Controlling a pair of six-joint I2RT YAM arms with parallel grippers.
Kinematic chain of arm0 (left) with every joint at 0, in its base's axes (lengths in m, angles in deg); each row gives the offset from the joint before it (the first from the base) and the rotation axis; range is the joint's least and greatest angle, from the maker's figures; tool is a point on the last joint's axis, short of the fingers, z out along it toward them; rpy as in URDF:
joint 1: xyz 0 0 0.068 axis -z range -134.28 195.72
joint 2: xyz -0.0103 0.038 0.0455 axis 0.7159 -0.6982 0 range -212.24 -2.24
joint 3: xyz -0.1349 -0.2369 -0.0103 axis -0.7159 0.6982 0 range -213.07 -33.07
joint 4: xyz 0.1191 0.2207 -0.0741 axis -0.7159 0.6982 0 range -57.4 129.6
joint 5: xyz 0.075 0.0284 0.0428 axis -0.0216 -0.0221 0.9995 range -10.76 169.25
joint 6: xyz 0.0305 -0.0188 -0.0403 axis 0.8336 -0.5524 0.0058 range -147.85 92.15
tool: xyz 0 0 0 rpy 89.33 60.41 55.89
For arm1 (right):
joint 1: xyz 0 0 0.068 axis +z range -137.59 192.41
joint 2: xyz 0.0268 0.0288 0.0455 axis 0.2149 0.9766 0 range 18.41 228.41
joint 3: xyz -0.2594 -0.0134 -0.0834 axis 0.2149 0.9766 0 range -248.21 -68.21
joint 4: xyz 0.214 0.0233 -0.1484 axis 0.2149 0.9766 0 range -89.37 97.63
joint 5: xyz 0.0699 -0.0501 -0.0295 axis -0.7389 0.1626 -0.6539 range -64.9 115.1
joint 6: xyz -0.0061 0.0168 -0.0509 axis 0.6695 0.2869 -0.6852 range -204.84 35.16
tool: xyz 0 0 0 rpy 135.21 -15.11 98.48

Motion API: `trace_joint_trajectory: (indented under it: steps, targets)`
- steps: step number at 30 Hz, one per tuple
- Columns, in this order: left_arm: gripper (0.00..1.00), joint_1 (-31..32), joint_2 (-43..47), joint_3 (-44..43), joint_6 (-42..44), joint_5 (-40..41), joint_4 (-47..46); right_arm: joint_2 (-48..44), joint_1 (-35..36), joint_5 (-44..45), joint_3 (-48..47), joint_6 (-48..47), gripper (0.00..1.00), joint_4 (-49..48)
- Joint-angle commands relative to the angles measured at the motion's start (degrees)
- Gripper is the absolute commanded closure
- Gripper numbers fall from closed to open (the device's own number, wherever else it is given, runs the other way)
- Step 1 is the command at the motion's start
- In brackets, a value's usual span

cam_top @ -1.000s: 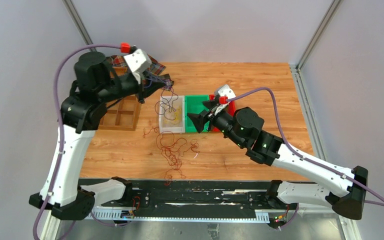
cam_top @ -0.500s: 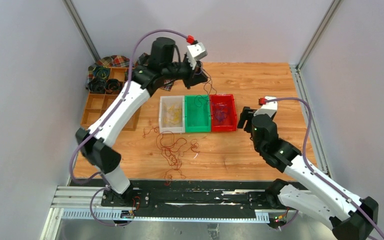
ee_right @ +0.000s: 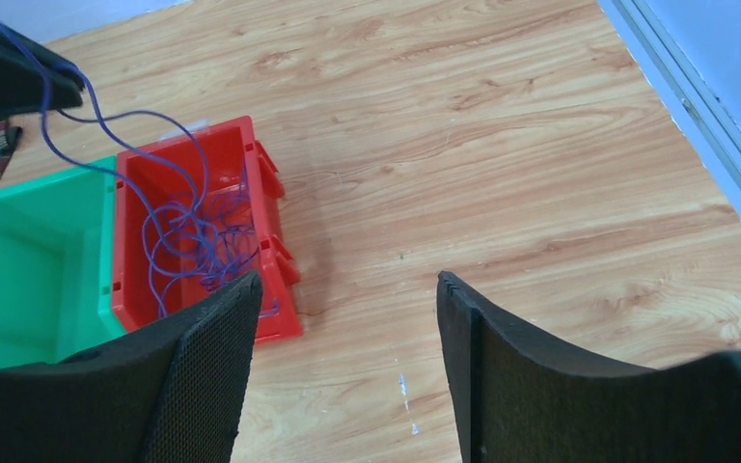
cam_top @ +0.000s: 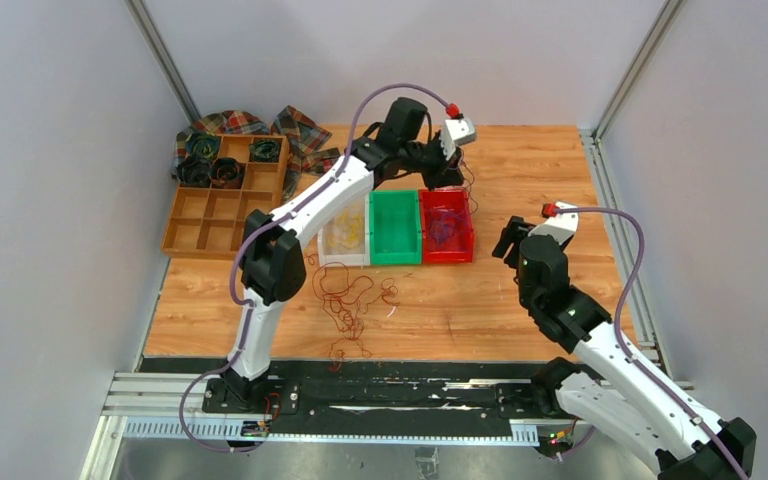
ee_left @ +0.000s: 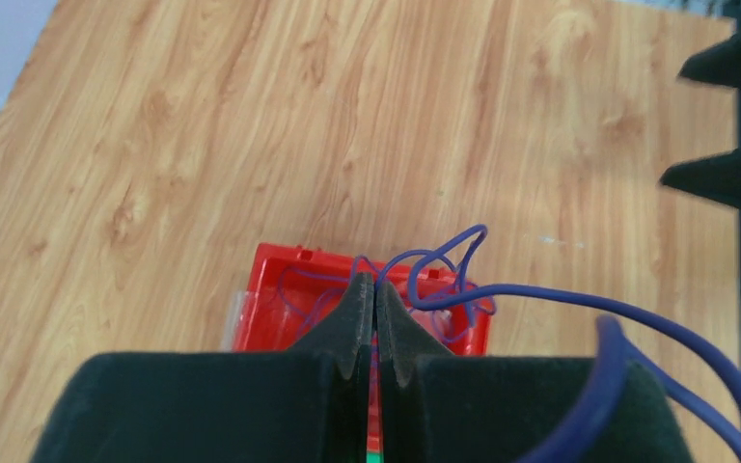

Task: Untangle the cables
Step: Place the cable in the bin.

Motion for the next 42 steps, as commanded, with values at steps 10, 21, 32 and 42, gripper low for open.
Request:
trace_joint_trajectory:
  steps: [10,21,32,42]
  targets:
    - [1.00,2.45,-2.67,8.57,19.39,19.28,-3.51,-1.77,-2.54,-1.57,2.09,0.75,0.36,-1.63]
    - [0.71,3.97,-9.34,1.14,26.36,26.46,4.04,0.57,-3.04,-2.31,0.28,-0.27,0.36,-0.64]
    - [0.23,2.39,-2.66,3.07,32.36,19.06,18.06,4.52,-9.44,-14.78,-5.22,1.45,0.33,2.49]
    - [0.02,2.74,2.48,3.84,39.13,25.86,19.90,17.78,-13.56,-35.08,-12.90,6.40,0.29,-0.50]
